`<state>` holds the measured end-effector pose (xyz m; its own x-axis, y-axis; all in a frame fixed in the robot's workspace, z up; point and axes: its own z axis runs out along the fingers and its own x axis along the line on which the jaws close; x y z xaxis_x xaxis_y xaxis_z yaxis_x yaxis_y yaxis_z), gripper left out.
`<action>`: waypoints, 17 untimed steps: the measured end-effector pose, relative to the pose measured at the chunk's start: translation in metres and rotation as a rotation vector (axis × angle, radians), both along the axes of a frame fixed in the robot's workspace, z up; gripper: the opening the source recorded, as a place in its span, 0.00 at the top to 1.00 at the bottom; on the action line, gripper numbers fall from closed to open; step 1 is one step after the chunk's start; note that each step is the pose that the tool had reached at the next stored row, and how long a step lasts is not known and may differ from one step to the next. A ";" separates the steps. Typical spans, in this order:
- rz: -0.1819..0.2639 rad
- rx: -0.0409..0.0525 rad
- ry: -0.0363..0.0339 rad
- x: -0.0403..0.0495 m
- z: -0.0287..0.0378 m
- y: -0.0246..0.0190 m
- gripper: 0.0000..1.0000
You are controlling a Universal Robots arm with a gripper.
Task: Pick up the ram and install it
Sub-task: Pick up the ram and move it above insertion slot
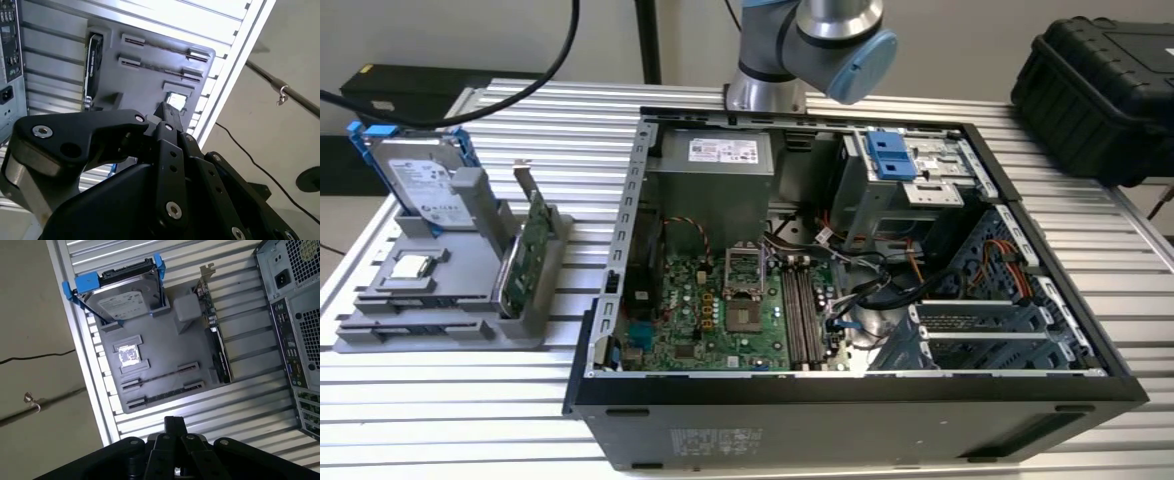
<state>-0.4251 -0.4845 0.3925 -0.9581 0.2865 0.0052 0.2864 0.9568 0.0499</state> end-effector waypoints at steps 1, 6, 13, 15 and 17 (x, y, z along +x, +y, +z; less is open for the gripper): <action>-0.006 0.0000 0.0000 0.0000 0.0000 0.0000 1.00; -0.034 -0.0001 0.0001 0.0000 0.0000 0.0000 1.00; -0.068 -0.0001 0.0000 0.0000 0.0000 0.0000 1.00; -0.076 0.0000 0.0001 0.0000 0.0001 0.0000 1.00; -0.085 -0.0001 0.0001 0.0000 0.0001 0.0000 1.00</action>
<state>-0.4251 -0.4845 0.3926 -0.9302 0.3670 0.0052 0.3668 0.9290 0.0498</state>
